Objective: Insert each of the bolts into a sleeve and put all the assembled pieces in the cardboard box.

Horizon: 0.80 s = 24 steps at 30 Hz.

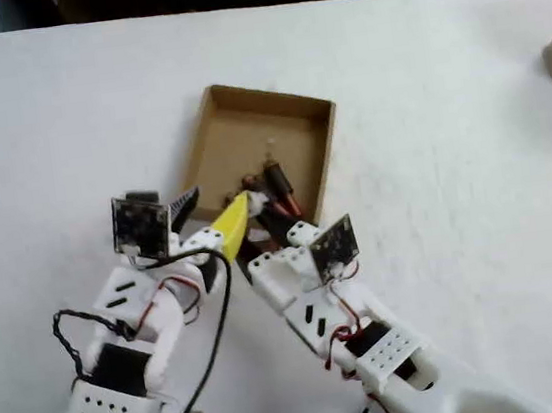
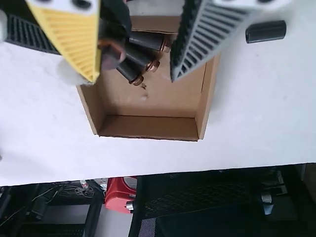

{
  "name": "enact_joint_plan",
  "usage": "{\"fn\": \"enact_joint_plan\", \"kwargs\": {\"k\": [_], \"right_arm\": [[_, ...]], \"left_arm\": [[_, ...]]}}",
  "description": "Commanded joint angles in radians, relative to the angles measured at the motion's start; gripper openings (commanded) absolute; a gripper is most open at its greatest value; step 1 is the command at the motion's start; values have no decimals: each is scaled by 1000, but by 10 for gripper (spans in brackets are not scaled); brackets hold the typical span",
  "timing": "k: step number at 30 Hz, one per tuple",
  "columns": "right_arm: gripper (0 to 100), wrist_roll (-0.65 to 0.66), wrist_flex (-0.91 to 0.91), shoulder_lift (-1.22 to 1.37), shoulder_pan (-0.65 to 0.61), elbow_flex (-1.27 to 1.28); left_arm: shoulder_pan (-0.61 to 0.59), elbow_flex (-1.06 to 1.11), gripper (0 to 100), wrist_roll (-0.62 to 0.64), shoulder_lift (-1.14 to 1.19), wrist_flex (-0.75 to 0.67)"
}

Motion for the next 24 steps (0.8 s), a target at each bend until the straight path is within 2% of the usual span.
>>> {"fn": "enact_joint_plan", "kwargs": {"k": [1,11,16,20,24], "right_arm": [[16,-5,-5,-19,12,8],[16,-5,-4,-19,13,8],[16,-5,-2,-19,13,8],[16,-3,13,-19,13,8],[16,-3,58,-19,13,8]], "left_arm": [[-10,-51,238,-3,1,6],[-12,-235,234,267,1,-2],[-111,-215,205,287,2,-3],[-222,-161,23,281,2,-3],[-323,-92,50,281,4,9]]}}
